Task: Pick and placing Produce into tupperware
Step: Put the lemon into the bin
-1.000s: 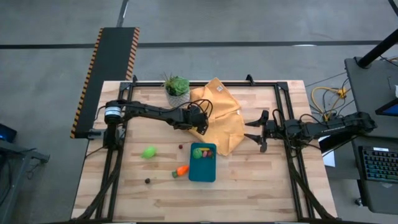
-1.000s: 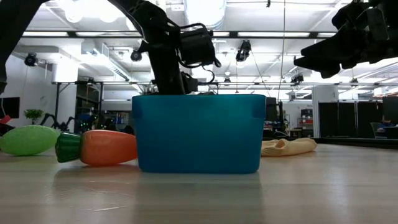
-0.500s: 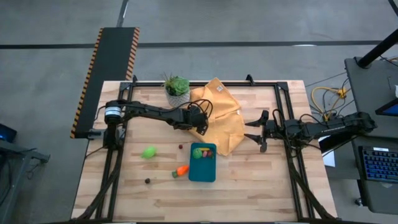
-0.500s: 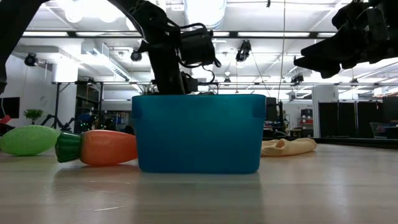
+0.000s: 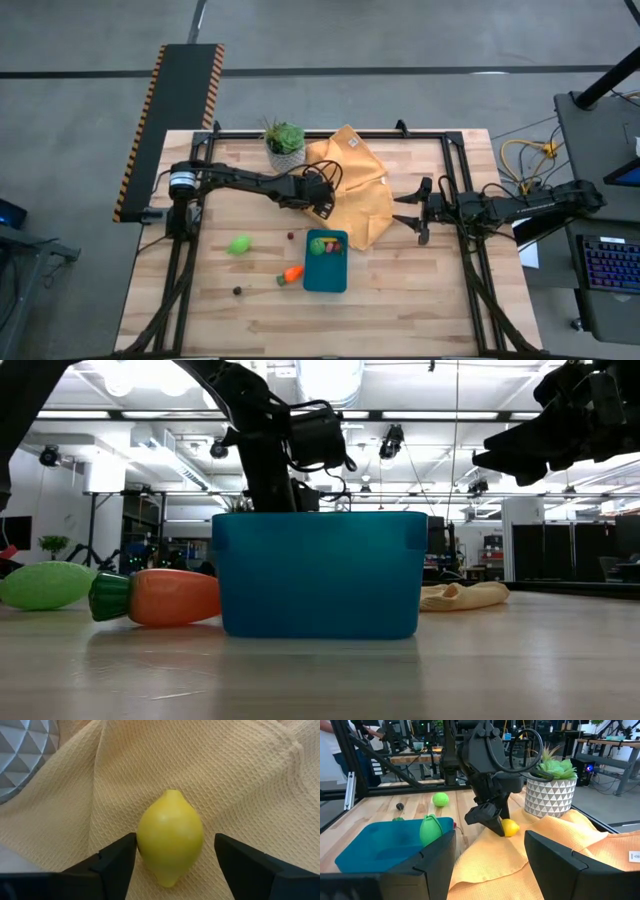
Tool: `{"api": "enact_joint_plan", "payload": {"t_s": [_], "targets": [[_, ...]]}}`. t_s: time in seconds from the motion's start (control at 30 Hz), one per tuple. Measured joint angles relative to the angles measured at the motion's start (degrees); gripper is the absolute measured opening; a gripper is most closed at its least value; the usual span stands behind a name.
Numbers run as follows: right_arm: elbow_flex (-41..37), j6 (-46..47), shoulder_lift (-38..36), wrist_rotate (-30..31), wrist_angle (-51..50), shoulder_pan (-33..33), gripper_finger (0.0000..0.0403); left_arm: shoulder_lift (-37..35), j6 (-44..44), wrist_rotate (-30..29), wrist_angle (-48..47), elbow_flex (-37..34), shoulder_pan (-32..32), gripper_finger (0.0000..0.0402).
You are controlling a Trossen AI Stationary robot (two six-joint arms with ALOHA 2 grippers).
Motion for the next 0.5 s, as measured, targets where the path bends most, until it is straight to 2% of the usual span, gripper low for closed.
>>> {"api": "enact_joint_plan", "payload": {"t_s": [0.37,0.5], "targets": [[0.0,0.0,0.0,0.0,0.0,0.0,0.0228,3.3,0.1,2.1,0.3,0.3,0.1,0.0186],[0.0,0.0,0.0,0.0,0.0,0.0,0.0228,3.2,0.0,2.1,0.6,0.3,0.2,0.0174]]}}
